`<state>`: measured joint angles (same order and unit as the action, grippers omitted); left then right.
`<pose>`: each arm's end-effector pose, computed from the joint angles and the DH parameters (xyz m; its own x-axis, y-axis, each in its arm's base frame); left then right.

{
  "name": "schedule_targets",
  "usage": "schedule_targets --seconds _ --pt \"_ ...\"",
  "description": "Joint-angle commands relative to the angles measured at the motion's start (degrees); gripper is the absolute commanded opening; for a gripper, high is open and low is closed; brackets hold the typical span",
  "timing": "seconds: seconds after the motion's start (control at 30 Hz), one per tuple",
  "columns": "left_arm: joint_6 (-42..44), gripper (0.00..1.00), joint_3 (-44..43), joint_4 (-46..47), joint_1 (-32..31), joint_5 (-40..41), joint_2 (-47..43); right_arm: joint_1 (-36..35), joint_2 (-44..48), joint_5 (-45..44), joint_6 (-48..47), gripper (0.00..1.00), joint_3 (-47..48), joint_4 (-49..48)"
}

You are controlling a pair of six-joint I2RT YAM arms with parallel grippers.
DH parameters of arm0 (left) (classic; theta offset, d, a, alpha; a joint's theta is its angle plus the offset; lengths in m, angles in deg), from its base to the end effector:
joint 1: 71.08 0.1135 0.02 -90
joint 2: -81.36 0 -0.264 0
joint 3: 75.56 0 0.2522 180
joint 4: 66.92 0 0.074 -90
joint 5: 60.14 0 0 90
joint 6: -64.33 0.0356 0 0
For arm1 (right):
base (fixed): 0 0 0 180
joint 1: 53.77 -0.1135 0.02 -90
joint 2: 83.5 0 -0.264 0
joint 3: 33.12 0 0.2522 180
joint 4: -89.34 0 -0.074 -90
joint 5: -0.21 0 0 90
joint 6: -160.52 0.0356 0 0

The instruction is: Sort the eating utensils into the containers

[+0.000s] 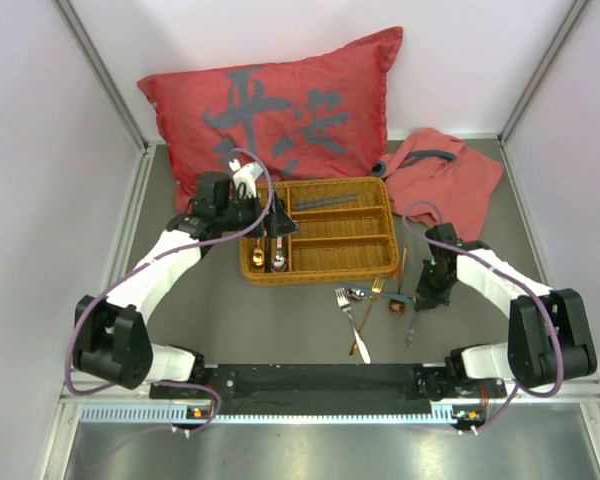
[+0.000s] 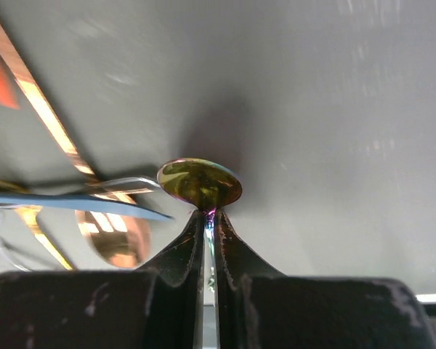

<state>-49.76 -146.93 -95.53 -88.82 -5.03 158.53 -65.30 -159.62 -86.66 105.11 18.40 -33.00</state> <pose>0.2771 -0.1100 0.2871 -0.7768 -0.1030 -0.6212 0.4188 0.6522 -0.6318 0.1963 0.0420 0.1563 -0.9167 0.3915 -0.0802 0.3809 0.9166 0.1210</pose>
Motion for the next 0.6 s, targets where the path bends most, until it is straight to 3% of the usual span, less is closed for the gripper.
schedule_targets --seconds 0.0,0.3,0.57 --pt "-0.6 0.98 -0.5 4.0 -0.5 -1.8 1.2 -0.6 4.3 0.5 -2.0 0.0 6.2 -4.0" --pt "-0.2 0.98 -3.7 3.5 -0.5 -0.1 4.6 -1.9 8.1 1.1 -3.8 0.0 21.0 3.9" --pt "1.1 0.98 -8.2 1.3 -0.2 4.2 6.3 -7.3 -0.4 2.3 -4.6 0.0 33.9 2.6"
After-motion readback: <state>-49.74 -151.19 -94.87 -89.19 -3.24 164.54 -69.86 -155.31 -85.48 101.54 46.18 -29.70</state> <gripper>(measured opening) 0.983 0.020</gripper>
